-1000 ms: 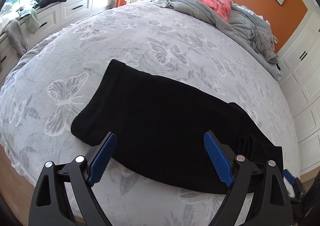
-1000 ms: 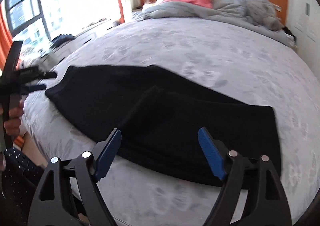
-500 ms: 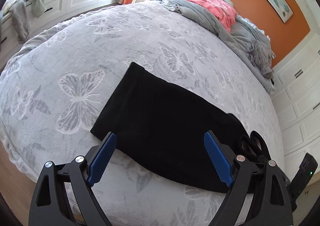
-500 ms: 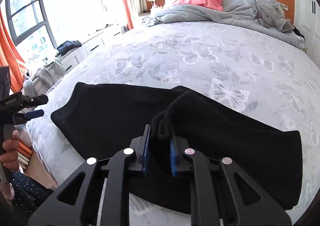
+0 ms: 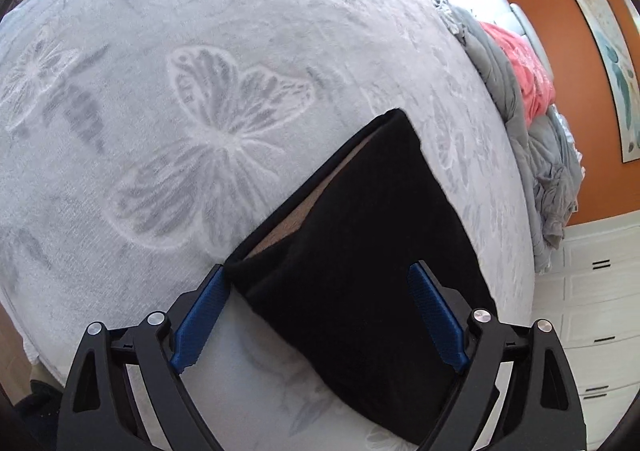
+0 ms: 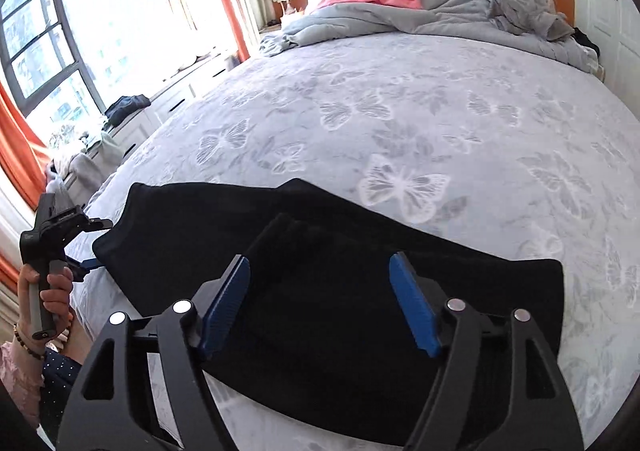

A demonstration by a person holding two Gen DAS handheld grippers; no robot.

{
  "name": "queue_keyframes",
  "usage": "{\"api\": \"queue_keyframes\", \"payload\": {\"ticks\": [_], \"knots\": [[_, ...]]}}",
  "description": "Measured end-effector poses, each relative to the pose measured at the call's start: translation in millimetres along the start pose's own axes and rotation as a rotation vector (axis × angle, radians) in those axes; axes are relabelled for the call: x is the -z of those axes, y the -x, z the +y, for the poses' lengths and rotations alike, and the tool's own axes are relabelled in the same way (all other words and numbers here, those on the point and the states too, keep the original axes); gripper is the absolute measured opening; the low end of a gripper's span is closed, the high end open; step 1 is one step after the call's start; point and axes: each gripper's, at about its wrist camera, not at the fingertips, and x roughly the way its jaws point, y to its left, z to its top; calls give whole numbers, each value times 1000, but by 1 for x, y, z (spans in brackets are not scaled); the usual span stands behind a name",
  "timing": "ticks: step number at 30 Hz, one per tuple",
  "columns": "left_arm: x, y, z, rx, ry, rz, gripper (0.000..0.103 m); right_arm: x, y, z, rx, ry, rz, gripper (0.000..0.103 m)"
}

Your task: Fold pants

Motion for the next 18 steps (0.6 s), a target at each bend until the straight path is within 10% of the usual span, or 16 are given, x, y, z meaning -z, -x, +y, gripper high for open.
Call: {"api": "queue_keyframes", "payload": {"ticks": [3, 7, 14, 16, 18], "knots": [[1, 4, -14, -46, -39, -61, 20, 6, 1, -34, 73, -47, -21, 82], [21, 38, -73, -3, -206, -194, 15, 18, -8, -73, 151, -156, 58, 82], [134, 66, -209, 265, -614, -184, 19, 26, 12, -89, 200, -172, 34, 83], [175, 29, -236, 265, -712, -71, 61, 31, 10, -98, 209, -183, 61, 83], [209, -19, -244, 195, -759, 40, 76, 36, 8, -107, 213, -204, 88, 83]]}}
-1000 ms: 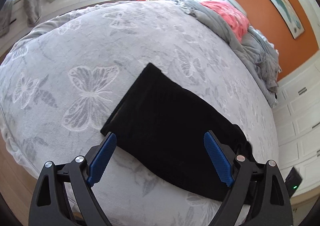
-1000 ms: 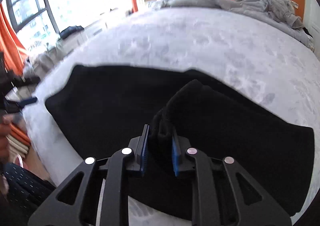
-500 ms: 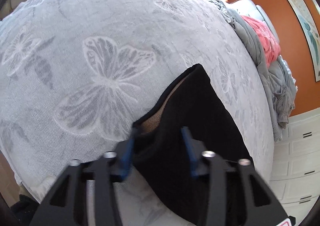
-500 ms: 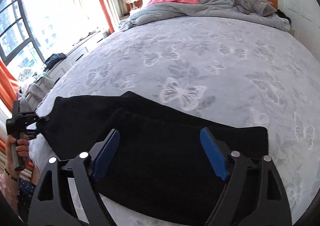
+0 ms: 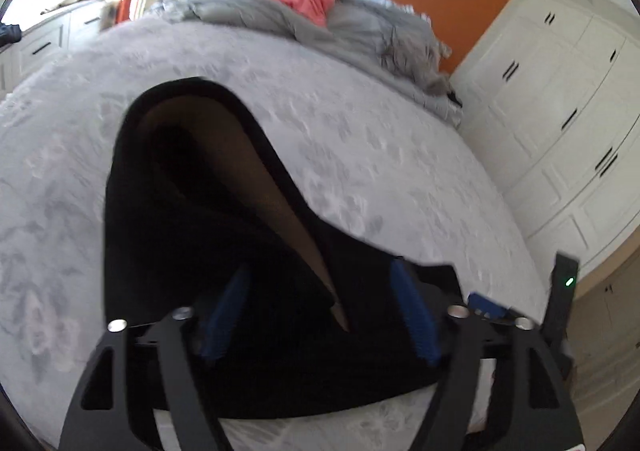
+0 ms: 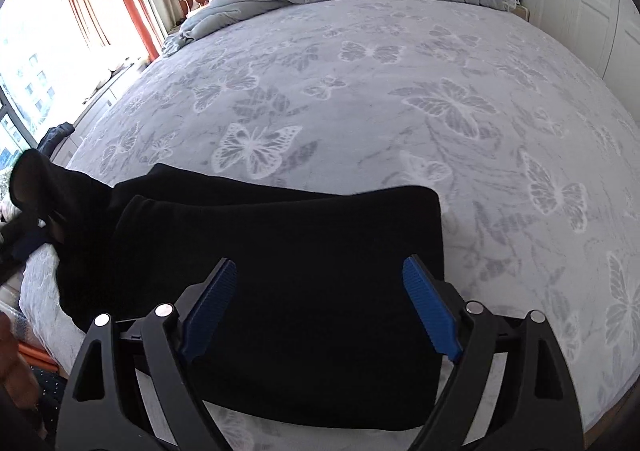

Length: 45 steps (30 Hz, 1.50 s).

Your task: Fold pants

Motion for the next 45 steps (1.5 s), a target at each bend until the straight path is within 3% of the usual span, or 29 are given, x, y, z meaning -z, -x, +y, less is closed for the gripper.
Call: {"api": "queue_keyframes", "payload": {"ticks": [2, 4, 6, 8, 10, 13, 16, 19, 21, 24, 25, 27, 28, 29, 31, 35, 37, 39, 41, 45], "knots": [[18, -34, -11, -49, -37, 79, 76, 4, -2, -8, 2, -12, 20, 83], [26, -43, -20, -92, -89, 99, 76, 7, 1, -13, -8, -14, 23, 83], [29, -28, -26, -71, -124, 75, 79, 7, 7, -16, -49, -30, 12, 83], [24, -1, -22, -36, -126, 3, 85, 6, 11, -14, -118, -47, 7, 83], [18, 30, -16, -27, -106, -91, 91, 4, 11, -4, -206, -54, 13, 84], [5, 59, 13, -80, -54, -196, 91, 0, -1, 26, -369, -52, 61, 85], [-9, 68, 51, -161, 37, -220, 91, -5, -20, 68, -505, -23, 110, 92], [-21, 74, 97, -194, 160, -204, 91, -4, -41, 109, -541, 29, 153, 94], [-22, 82, 118, -186, 223, -201, 91, -2, -58, 128, -523, 33, 185, 94], [-16, 96, 136, -214, 231, -196, 91, 4, -82, 147, -487, 26, 201, 95], [-10, 103, 137, -226, 226, -201, 91, 5, -82, 152, -466, 44, 158, 81], [-5, 108, 141, -251, 202, -206, 91, 7, -78, 164, -440, 124, 123, 36], [-3, 109, 142, -260, 192, -203, 91, 9, -74, 165, -444, 121, 110, 22], [0, 110, 144, -266, 179, -196, 91, 9, -69, 165, -461, 103, 104, 17], [4, 107, 146, -264, 168, -167, 91, 6, -51, 165, -473, 87, 77, 15], [4, 102, 135, -158, 155, -124, 91, -19, 29, 162, -509, 113, -97, 15], [3, 100, 124, -101, 147, -117, 91, -30, 69, 140, -463, 125, -170, 15], [2, 96, 109, -45, 125, -101, 91, -32, 94, 105, -358, 114, -204, 15], [3, 88, 95, -28, 102, -84, 91, -23, 92, 59, -236, 68, -172, 16], [9, 57, 65, -33, 46, -11, 91, 19, 18, -26, -4, -71, 78, 15]]}}
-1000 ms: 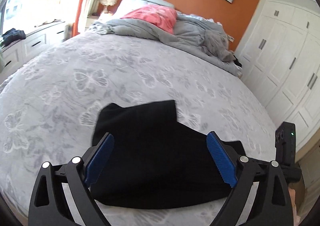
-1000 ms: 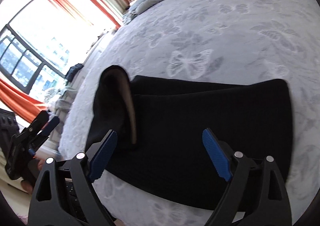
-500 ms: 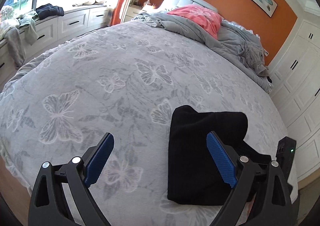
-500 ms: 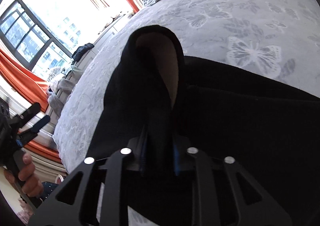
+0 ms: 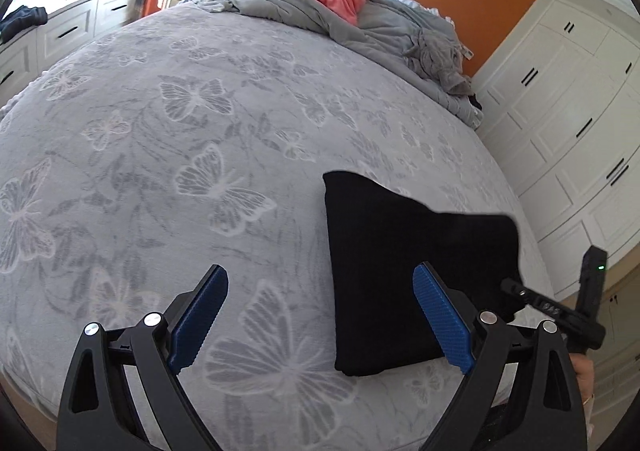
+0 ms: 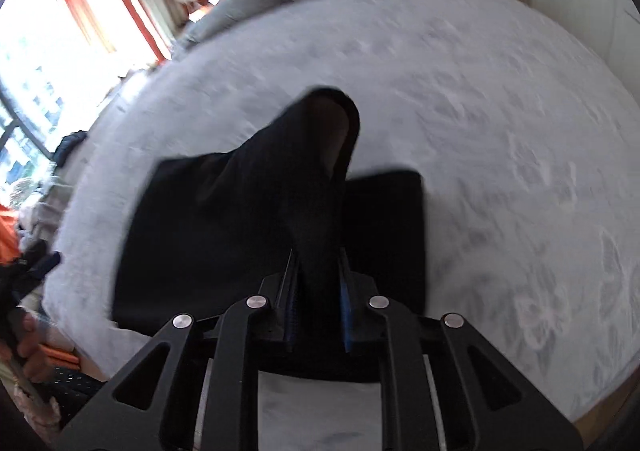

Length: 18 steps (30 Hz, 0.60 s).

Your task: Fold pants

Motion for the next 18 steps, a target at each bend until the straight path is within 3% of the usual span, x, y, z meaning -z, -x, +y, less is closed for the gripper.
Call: {"api": "queue_keyframes", "payload": {"ticks": [1, 2, 5, 7, 8, 10, 17, 18], "knots": [[3, -8, -8, -2, -18, 21, 91, 7, -13, -10, 16, -10, 42, 17], [6, -16, -17, -4, -34, 37, 91, 11, -18, -18, -22, -22, 56, 19], [14, -38, -37, -16, -71, 78, 91, 0, 2, -21, -52, -50, 5, 32], [17, -50, -47, -15, -77, 100, 91, -16, 19, -19, -52, -42, -72, 71], [17, -55, -50, -19, -80, 104, 91, -25, 26, -17, -61, -43, -105, 77], [15, -63, -57, -22, -80, 104, 91, -41, 27, -12, -84, -12, -139, 77], [9, -88, -77, -32, -103, 107, 91, -63, -44, -21, -134, -17, -71, 76], [9, -90, -78, -36, -112, 106, 91, -66, -55, -20, -145, -9, -50, 61]]}}
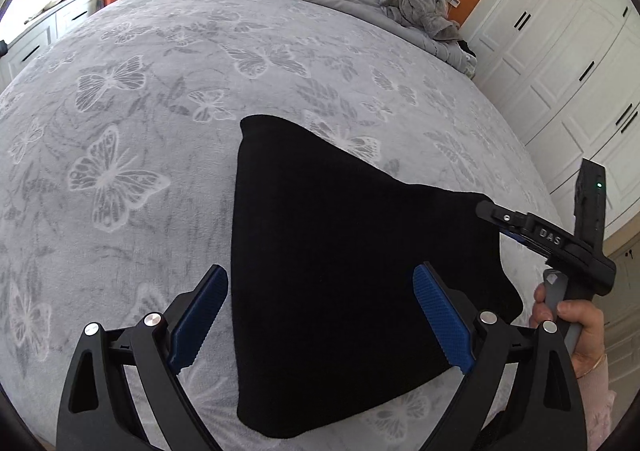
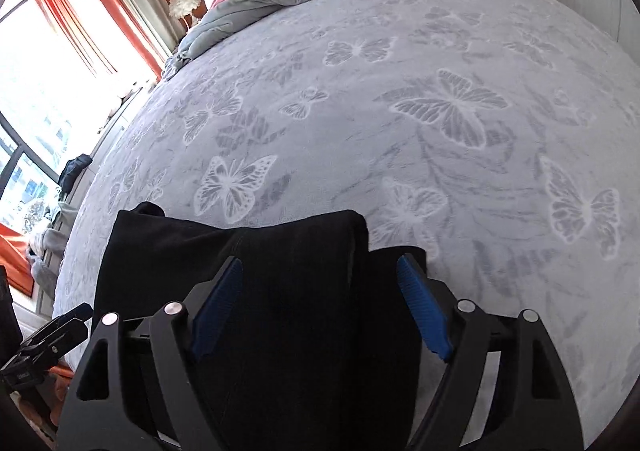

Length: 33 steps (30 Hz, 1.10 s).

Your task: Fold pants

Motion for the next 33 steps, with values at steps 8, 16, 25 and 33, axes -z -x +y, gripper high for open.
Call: {"api": "queue_keyframes", "payload": {"ticks": [8, 16, 25, 33], "knots": [[-6, -16, -7, -54, -54, -9, 91, -23, 42, 28, 23, 138, -164, 22], [-5, -19, -1, -51, -33, 13, 91, 25, 55, -7, -32, 30, 7, 71], [8, -13, -22, -97, -98, -14, 92, 86, 39, 4, -23, 92, 99, 23], [16, -11, -18, -95, -108, 4, 92, 98, 49, 7, 3, 120, 116, 31]]}}
